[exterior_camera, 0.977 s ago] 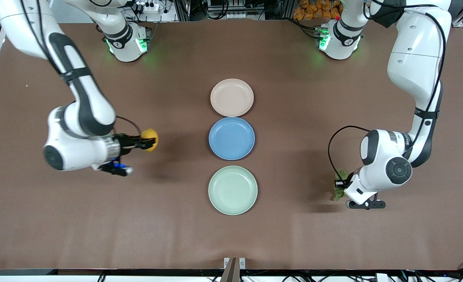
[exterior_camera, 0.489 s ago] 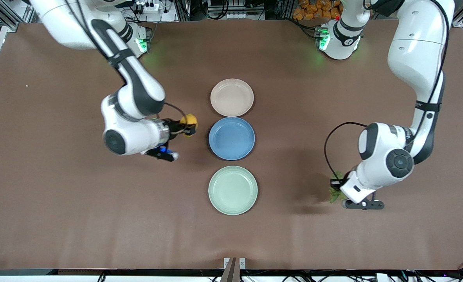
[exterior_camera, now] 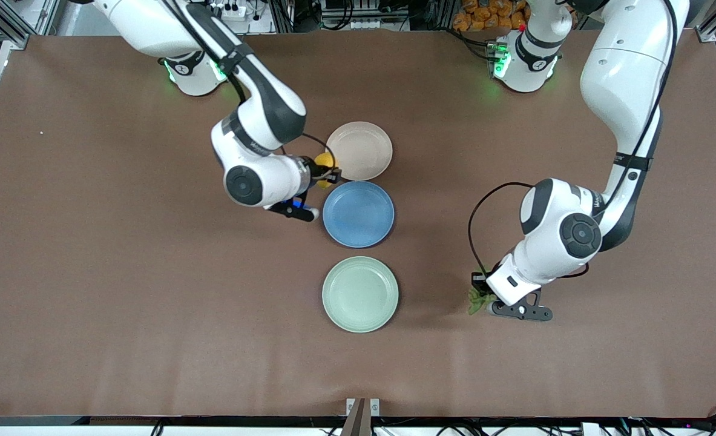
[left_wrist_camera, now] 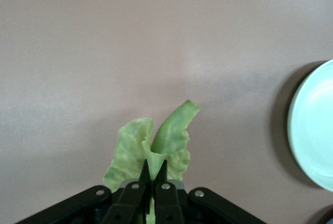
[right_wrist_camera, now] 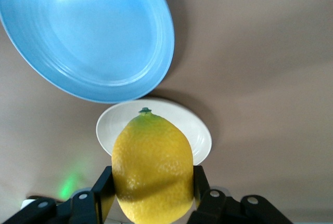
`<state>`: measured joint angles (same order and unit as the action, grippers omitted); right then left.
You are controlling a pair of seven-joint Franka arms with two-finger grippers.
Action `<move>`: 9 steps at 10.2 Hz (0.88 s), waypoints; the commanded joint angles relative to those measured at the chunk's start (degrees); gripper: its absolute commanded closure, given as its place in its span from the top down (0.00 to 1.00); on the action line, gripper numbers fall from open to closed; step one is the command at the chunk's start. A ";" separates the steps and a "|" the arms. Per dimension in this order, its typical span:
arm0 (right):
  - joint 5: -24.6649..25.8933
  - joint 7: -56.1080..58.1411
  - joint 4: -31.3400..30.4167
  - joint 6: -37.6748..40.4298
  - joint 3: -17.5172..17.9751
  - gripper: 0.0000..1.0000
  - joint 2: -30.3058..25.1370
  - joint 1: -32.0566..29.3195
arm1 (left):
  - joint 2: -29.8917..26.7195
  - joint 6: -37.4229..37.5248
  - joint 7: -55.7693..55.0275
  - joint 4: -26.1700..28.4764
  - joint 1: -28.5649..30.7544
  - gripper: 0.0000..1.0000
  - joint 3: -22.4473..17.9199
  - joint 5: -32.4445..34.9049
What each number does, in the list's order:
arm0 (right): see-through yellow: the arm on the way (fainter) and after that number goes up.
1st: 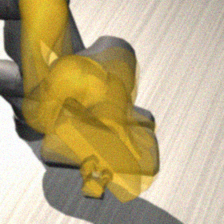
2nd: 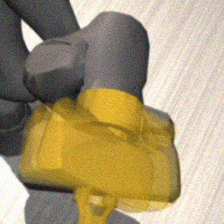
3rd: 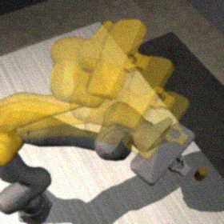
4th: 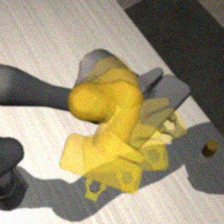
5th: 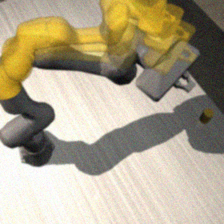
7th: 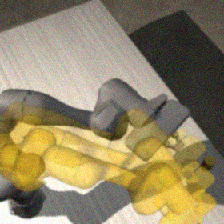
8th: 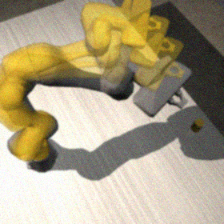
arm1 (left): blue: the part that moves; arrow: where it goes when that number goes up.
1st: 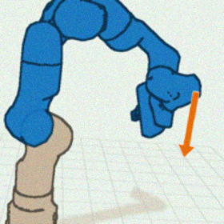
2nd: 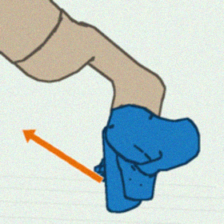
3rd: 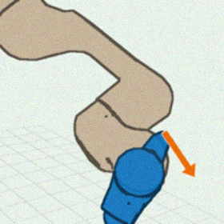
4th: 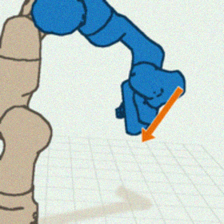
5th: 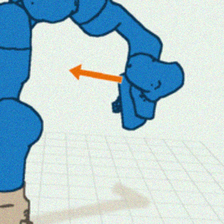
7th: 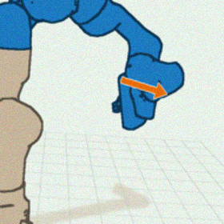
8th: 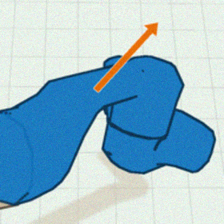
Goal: Place lemon and lettuce in plates
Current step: 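Carry the lemon toward the beige plate while the left gripper lifts the lettuce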
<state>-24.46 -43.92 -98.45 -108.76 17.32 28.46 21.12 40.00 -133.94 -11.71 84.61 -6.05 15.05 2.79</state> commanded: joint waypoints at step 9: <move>3.63 -11.01 -6.67 -14.73 -0.62 0.00 2.21 11.66 | 4.03 -18.97 -13.69 -0.06 -7.66 0.00 0.15 -3.39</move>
<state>-21.48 -53.75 -104.34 -122.45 17.02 30.65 31.67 42.78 -149.39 -24.57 84.72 -12.58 15.35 1.43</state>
